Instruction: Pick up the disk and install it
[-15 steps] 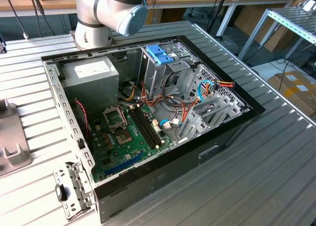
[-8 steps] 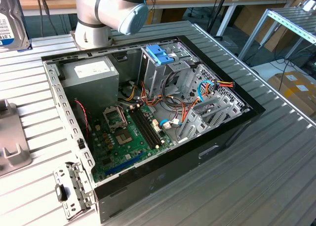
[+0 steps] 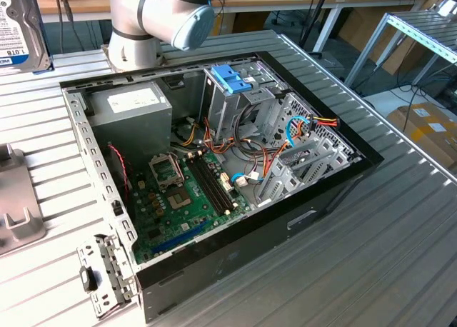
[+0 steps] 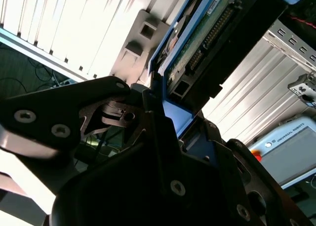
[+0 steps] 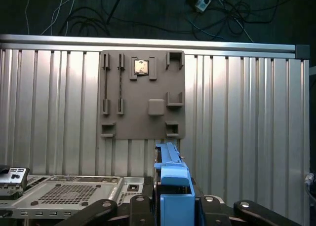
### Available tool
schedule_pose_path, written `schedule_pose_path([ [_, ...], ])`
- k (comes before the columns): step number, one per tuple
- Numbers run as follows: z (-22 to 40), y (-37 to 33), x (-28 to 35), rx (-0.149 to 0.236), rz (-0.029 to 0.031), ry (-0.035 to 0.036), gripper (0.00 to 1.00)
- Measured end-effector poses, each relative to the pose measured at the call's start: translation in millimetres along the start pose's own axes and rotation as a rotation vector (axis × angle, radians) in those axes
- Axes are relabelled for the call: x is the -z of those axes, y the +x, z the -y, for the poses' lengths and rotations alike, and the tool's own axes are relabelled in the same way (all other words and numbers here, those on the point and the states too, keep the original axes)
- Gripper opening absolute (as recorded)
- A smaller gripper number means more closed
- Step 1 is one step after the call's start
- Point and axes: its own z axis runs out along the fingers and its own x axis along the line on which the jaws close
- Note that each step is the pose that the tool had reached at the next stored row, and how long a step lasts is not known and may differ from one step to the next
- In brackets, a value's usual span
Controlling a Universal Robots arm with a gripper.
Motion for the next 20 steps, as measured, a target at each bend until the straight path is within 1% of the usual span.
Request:
schedule_pose_path([
  [5,1.2,0.7,0.0,0.000,0.0001,0.0002,0.37],
  [9,1.1,3.4,0.1,0.000,0.0000,0.0000,0.37],
  [11,1.1,5.9,0.1,0.000,0.0001,0.0001,0.37],
  [20,1.0,10.8,0.3,0.000,0.0000,0.0000,0.37],
])
